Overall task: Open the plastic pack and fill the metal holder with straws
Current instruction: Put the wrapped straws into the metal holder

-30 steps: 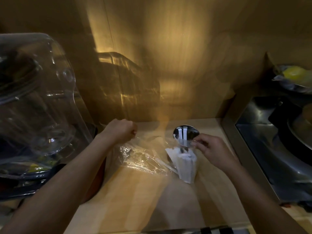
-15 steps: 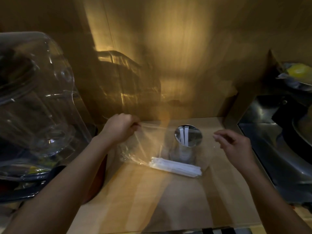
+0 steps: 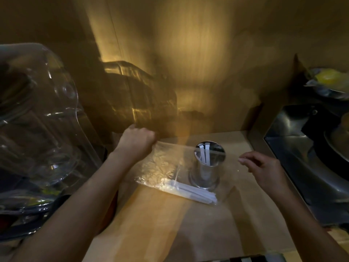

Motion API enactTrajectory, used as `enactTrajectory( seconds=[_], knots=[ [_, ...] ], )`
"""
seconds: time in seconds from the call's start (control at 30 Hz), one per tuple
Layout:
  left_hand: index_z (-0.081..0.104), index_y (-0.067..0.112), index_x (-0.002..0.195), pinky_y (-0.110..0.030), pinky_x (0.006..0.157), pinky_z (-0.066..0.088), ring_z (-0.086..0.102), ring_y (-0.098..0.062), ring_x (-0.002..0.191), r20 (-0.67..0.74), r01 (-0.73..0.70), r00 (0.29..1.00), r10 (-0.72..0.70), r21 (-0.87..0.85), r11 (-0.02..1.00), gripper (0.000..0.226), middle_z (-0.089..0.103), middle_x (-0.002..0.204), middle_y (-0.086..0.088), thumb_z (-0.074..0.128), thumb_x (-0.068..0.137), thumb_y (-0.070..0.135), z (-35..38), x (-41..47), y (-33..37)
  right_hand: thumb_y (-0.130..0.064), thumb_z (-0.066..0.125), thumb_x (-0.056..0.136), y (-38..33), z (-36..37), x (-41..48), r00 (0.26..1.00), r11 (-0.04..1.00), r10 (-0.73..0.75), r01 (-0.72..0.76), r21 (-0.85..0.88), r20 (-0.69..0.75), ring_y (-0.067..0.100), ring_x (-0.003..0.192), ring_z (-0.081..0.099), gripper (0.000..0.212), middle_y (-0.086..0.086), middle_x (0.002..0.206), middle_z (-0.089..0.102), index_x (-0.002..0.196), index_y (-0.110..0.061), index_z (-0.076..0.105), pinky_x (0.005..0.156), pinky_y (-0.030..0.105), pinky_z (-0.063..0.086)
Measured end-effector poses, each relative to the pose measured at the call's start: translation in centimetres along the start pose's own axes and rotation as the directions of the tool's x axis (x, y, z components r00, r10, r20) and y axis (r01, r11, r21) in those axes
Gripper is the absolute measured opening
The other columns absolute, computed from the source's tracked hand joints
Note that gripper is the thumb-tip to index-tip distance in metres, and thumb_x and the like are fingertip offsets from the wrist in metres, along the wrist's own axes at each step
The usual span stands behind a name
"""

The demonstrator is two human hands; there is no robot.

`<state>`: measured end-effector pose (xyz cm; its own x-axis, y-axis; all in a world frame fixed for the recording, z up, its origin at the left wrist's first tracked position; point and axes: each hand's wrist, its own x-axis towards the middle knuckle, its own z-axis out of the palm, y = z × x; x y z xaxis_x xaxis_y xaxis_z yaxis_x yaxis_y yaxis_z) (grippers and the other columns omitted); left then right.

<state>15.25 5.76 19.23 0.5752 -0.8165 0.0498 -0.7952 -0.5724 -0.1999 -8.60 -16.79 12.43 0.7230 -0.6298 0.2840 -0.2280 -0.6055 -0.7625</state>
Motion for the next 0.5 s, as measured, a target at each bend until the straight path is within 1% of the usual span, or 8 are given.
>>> enactTrajectory(
  seconds=[0.03, 0.1, 0.17, 0.27, 0.33, 0.37, 0.43, 0.5],
  knots=[
    [0.057, 0.025, 0.114, -0.039, 0.102, 0.034, 0.061, -0.022, 0.108, 0.049, -0.016, 0.999, 0.016, -0.003, 1.000, 0.025, 0.067, 0.113, -0.004, 0.051, 0.090, 0.024, 0.2, -0.1, 0.0, -0.016, 0.069, 0.076, 0.0, 0.2, 0.0, 1.000, 1.000, -0.009, 0.008, 0.011, 0.009, -0.009, 0.074, 0.059, 0.026, -0.017, 0.072, 0.064, 0.072, -0.040, 0.060, 0.059, 0.007, 0.047],
    [0.050, 0.026, 0.122, -0.039, 0.100, 0.035, 0.056, -0.021, 0.113, 0.099, -0.076, 0.992, 0.081, -0.051, 0.996, 0.036, 0.063, 0.120, -0.002, 0.057, 0.087, 0.032, 0.5, 0.0, 0.5, -0.011, 0.071, 0.074, 0.0, 0.5, -0.2, 1.000, 0.998, -0.011, 0.009, 0.061, 0.029, -0.008, 0.071, 0.060, 0.027, -0.015, 0.072, 0.065, 0.070, -0.037, 0.063, 0.061, 0.004, 0.045],
    [0.046, 0.027, 0.125, -0.037, 0.096, 0.035, 0.052, -0.021, 0.117, 0.063, -0.170, 0.981, 0.182, -0.160, 0.972, 0.047, 0.059, 0.125, -0.001, 0.061, 0.083, 0.041, 0.3, 0.2, 2.0, -0.009, 0.071, 0.074, -0.2, 0.5, -0.1, 0.999, 0.996, -0.024, 0.019, 0.090, 0.047, -0.005, 0.071, 0.060, 0.030, -0.014, 0.072, 0.067, 0.069, -0.038, 0.064, 0.062, 0.004, 0.044],
    [0.043, 0.027, 0.129, -0.036, 0.093, 0.037, 0.053, -0.022, 0.115, -0.010, -0.311, 0.946, 0.325, -0.324, 0.894, 0.054, 0.059, 0.127, -0.002, 0.061, 0.082, 0.045, -0.1, 1.0, 5.9, -0.013, 0.071, 0.075, -0.3, 0.5, 0.1, 0.997, 0.998, -0.044, 0.040, 0.055, 0.070, 0.000, 0.074, 0.059, 0.033, -0.015, 0.076, 0.067, 0.069, -0.044, 0.062, 0.063, 0.007, 0.043],
    [0.046, 0.026, 0.128, -0.035, 0.090, 0.038, 0.055, -0.022, 0.112, -0.027, -0.353, 0.929, 0.369, -0.360, 0.863, 0.051, 0.062, 0.123, -0.001, 0.061, 0.082, 0.044, -0.2, 1.8, 8.3, -0.016, 0.070, 0.075, -0.5, 0.6, 0.1, 0.996, 0.998, -0.049, 0.047, 0.032, 0.069, -0.001, 0.076, 0.057, 0.033, -0.014, 0.078, 0.065, 0.069, -0.046, 0.061, 0.064, 0.006, 0.042],
    [0.049, 0.025, 0.125, -0.033, 0.086, 0.038, 0.057, -0.022, 0.109, -0.034, -0.370, 0.922, 0.385, -0.361, 0.856, 0.046, 0.064, 0.120, -0.001, 0.061, 0.083, 0.042, -0.2, 2.1, 9.2, -0.016, 0.070, 0.075, -0.6, 0.6, 0.2, 0.997, 0.998, -0.050, 0.048, 0.029, 0.066, -0.002, 0.076, 0.056, 0.032, -0.014, 0.077, 0.065, 0.069, -0.046, 0.061, 0.064, 0.005, 0.042],
    [0.059, 0.024, 0.114, -0.030, 0.074, 0.034, 0.061, -0.022, 0.101, -0.035, -0.392, 0.914, 0.405, -0.344, 0.853, 0.029, 0.068, 0.111, -0.001, 0.056, 0.087, 0.037, -0.1, 2.7, 10.2, -0.015, 0.071, 0.075, -0.7, 0.5, 0.2, 0.997, 0.998, -0.047, 0.044, 0.043, 0.061, -0.002, 0.076, 0.057, 0.032, -0.013, 0.078, 0.066, 0.070, -0.044, 0.062, 0.064, 0.004, 0.041],
    [0.065, 0.023, 0.105, -0.029, 0.069, 0.034, 0.062, -0.024, 0.094, -0.006, -0.374, 0.917, 0.398, -0.356, 0.857, 0.022, 0.070, 0.105, -0.003, 0.051, 0.091, 0.032, 0.1, 3.0, 10.5, -0.013, 0.071, 0.075, -0.7, 0.3, 0.0, 0.999, 0.996, -0.019, 0.015, 0.087, 0.040, -0.003, 0.074, 0.057, 0.029, -0.011, 0.079, 0.067, 0.071, -0.040, 0.064, 0.063, 0.003, 0.040]
  ],
)
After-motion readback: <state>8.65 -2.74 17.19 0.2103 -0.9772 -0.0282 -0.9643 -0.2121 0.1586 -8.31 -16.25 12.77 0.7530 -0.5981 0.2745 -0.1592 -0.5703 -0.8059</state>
